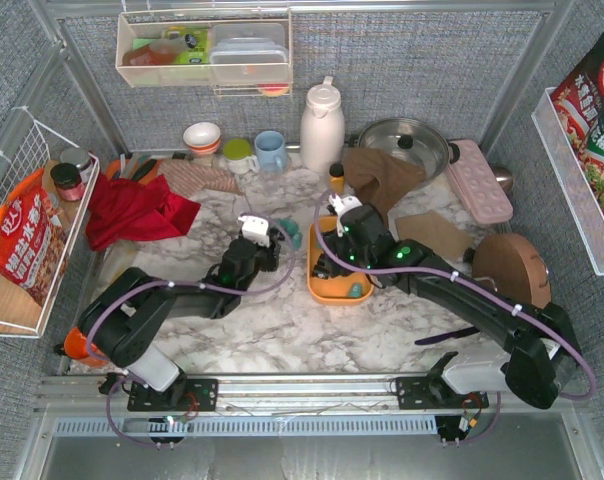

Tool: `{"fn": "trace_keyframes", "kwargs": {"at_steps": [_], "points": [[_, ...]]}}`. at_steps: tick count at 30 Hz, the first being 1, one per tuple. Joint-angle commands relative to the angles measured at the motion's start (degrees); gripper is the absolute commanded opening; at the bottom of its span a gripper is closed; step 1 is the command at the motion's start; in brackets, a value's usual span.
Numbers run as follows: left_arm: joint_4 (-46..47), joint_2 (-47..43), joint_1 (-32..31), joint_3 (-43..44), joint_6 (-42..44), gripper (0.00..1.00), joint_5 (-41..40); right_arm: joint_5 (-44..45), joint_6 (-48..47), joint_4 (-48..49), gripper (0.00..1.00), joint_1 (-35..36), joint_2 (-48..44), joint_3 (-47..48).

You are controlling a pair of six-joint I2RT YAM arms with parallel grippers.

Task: Mix the coffee capsules in the storage basket

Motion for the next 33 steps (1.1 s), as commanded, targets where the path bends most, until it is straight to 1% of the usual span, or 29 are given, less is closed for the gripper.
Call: {"fn": "trace_keyframes", "kwargs": {"at_steps": [1,4,6,7,9,11,17,28,33], "points": [[22.4,-3.2,-0.5,-7.0,6.9,0.55,12.1,-4.7,0.5,0.6,0.65,0.2,-0.4,3.2],[38.7,-3.2,-0.7,-13.8,10.5,0.55,21.7,-7.0,1.3,1.3,0.63,0.2,-0.7,4.6],[50.9,-0.7,-0.9,-18.0,11.8,0.55,28.3,-8.4,1.9,1.8,0.62,0.3,-0.9,5.3],[53.5,0.2,-1.0,-18.5,12.6,0.54,31.2,-9.0,2.1,2.0,0.61,0.2,-0.9,5.5],[52.0,0.6,-1.5,-17.8,13.9,0.54,34.5,-9.9,2.8,2.5,0.59,0.4,-0.7,6.0],[52.7,1.2,-2.1,-17.6,14.3,0.54,36.9,-10.7,3.5,3.0,0.57,0.5,-0.3,6.3],[52.7,1.2,-3.4,-17.6,16.2,0.54,40.5,-13.3,5.8,5.0,0.52,1.6,2.1,6.4],[52.6,0.7,-3.9,-17.7,16.5,0.54,40.5,-14.2,6.6,5.6,0.45,3.7,4.8,6.8],[52.6,0.4,-4.0,-17.8,16.4,0.54,40.1,-14.6,7.3,6.1,0.45,4.3,5.5,6.0]]}}
